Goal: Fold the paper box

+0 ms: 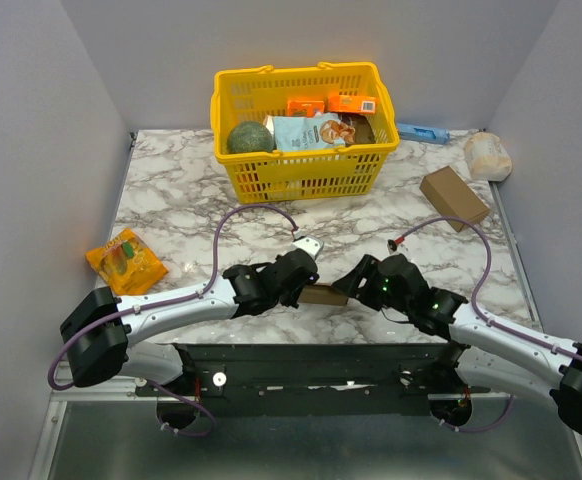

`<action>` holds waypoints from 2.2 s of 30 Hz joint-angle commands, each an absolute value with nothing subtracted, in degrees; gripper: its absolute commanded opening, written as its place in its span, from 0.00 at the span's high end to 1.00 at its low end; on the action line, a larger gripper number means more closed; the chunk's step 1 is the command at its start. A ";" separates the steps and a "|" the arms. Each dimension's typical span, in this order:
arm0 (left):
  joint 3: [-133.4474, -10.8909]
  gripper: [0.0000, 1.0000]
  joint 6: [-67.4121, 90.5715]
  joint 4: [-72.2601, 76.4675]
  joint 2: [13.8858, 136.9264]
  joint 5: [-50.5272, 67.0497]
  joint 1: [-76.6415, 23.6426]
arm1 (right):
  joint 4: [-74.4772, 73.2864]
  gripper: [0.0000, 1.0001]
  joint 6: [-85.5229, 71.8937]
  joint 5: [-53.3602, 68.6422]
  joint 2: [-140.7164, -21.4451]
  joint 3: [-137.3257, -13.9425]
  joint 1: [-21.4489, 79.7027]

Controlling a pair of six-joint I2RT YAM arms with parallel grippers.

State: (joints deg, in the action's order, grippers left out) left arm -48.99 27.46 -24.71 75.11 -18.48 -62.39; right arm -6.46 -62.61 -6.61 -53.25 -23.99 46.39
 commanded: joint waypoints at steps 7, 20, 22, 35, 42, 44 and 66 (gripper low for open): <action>-47.81 1.00 27.42 -23.91 73.92 -16.08 -63.19 | -5.36 0.43 -64.69 -7.65 -53.79 -20.39 46.05; -46.06 0.62 26.28 -20.66 69.35 -13.28 -63.19 | -4.48 0.48 -65.57 -8.26 -53.53 -18.98 46.14; -45.97 0.60 26.10 -20.22 69.17 -12.66 -63.19 | -4.57 0.48 -65.66 -8.35 -53.44 -18.98 46.05; -42.46 0.32 32.42 -11.44 59.25 1.48 -50.82 | -4.66 0.49 -65.57 -8.53 -53.26 -18.63 46.14; -39.38 0.29 36.91 -2.30 64.07 9.58 -43.07 | -4.75 0.49 -65.39 -8.70 -53.00 -18.55 46.05; -38.33 0.29 37.44 -1.15 65.47 9.76 -42.63 | -4.75 0.49 -65.39 -8.70 -52.91 -18.54 46.05; -30.06 0.36 44.56 12.22 70.40 14.32 -37.09 | -5.80 0.49 -65.30 -9.23 -52.29 -18.72 46.05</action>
State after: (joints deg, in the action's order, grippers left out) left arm -32.32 43.42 10.70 70.67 12.38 -37.45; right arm -0.62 -65.95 -6.79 -52.23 -20.27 46.39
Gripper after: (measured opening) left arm 0.647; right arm 0.517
